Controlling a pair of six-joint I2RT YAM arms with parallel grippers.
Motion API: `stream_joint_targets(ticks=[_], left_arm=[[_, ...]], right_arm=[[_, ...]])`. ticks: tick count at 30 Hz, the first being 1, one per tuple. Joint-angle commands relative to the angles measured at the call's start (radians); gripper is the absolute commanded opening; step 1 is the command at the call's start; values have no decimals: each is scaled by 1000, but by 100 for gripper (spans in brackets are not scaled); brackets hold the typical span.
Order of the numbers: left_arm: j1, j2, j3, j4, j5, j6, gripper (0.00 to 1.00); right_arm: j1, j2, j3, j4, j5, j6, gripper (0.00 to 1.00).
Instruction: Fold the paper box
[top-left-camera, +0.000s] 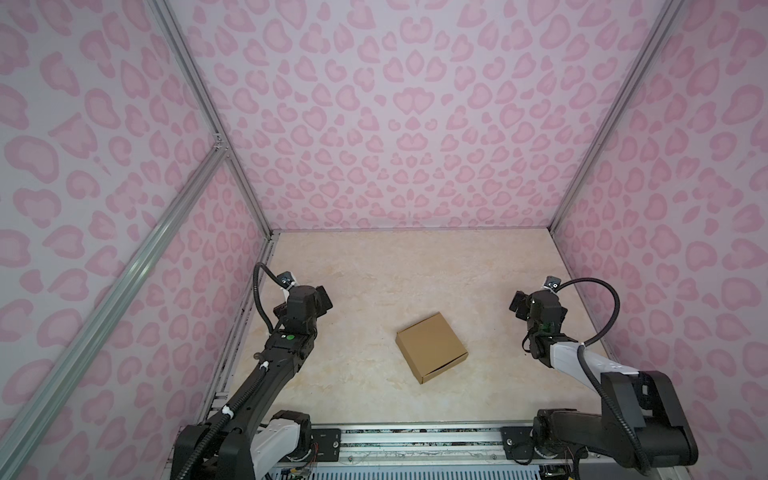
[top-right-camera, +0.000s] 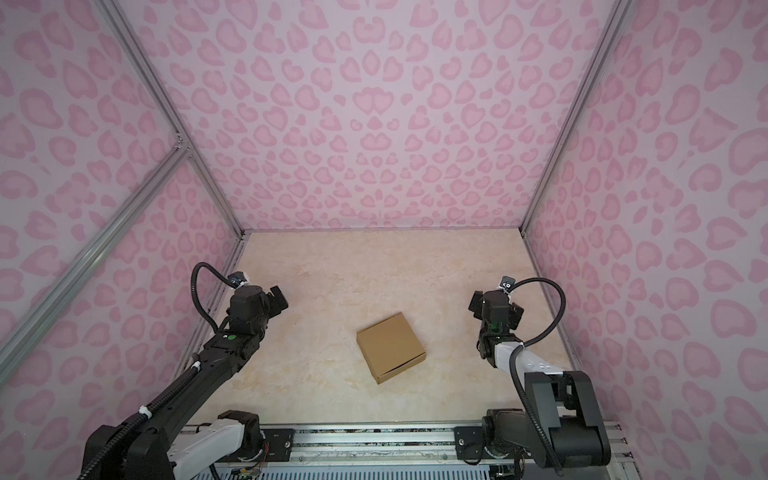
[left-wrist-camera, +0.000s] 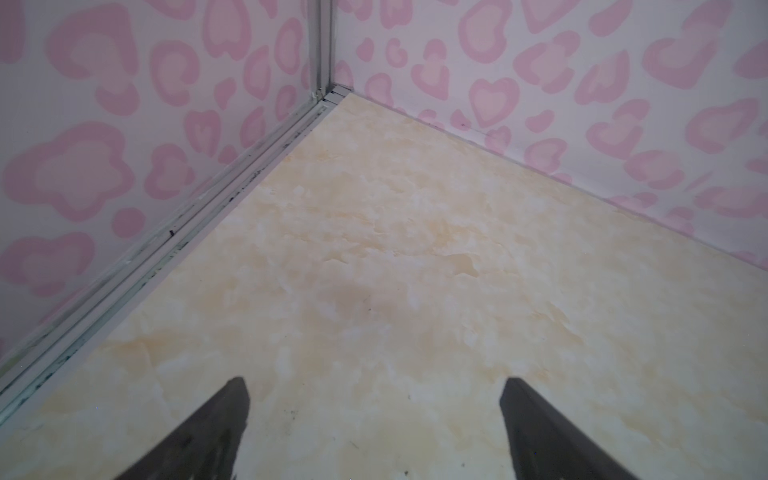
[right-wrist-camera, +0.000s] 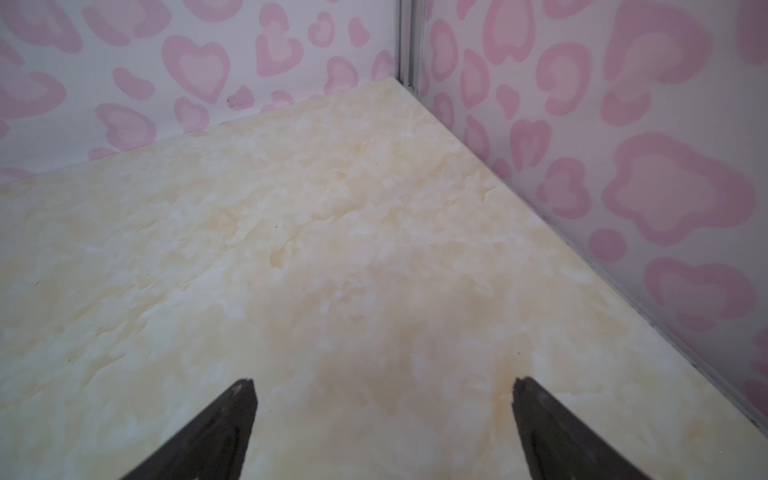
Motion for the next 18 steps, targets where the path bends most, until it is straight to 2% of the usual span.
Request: stream_joint_targets(ticks=[1, 6, 9, 14, 16, 18], left_arm=[[42, 34, -25, 122, -76, 32, 97], [121, 141, -78, 271, -45, 71, 97], [166, 188, -123, 369, 12, 73, 97], [180, 239, -174, 578, 119, 148, 97], [180, 260, -161, 595, 170, 203, 97], [181, 261, -178, 660, 182, 243, 97]], right_arm=[[-28, 49, -13, 157, -80, -10, 98], [-26, 53, -61, 274, -84, -124, 98], [-25, 48, -124, 416, -50, -163, 98], [-17, 181, -163, 638, -84, -194, 98], [0, 246, -174, 732, -67, -215, 99], [-6, 199, -121, 551, -84, -206, 98]])
